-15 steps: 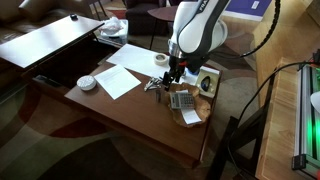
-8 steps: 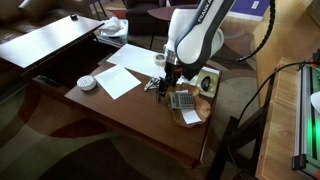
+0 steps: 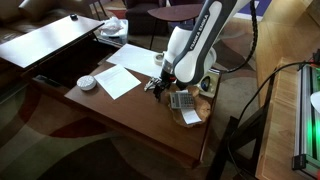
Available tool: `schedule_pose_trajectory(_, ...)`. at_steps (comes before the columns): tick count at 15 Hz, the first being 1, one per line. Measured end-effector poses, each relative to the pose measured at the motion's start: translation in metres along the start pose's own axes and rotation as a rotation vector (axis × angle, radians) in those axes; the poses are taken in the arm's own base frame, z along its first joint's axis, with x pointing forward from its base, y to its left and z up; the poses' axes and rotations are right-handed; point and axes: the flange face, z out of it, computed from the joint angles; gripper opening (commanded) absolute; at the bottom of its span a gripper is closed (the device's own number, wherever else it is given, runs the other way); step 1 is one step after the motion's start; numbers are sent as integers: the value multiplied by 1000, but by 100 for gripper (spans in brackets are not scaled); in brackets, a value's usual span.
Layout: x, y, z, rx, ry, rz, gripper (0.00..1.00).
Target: Pick up the metal cylinder and move it forward onto the book in the top right corner of the table
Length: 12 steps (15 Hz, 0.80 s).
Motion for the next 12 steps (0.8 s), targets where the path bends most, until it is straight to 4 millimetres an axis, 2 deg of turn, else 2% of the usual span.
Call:
schedule_pose_trajectory(2, -1, 7, 14, 8, -11, 30, 100)
schedule_pose_trajectory(4, 1, 12, 19, 15, -12, 45, 100)
schedule_pose_trajectory(12, 11, 10, 15, 19, 48, 54, 100)
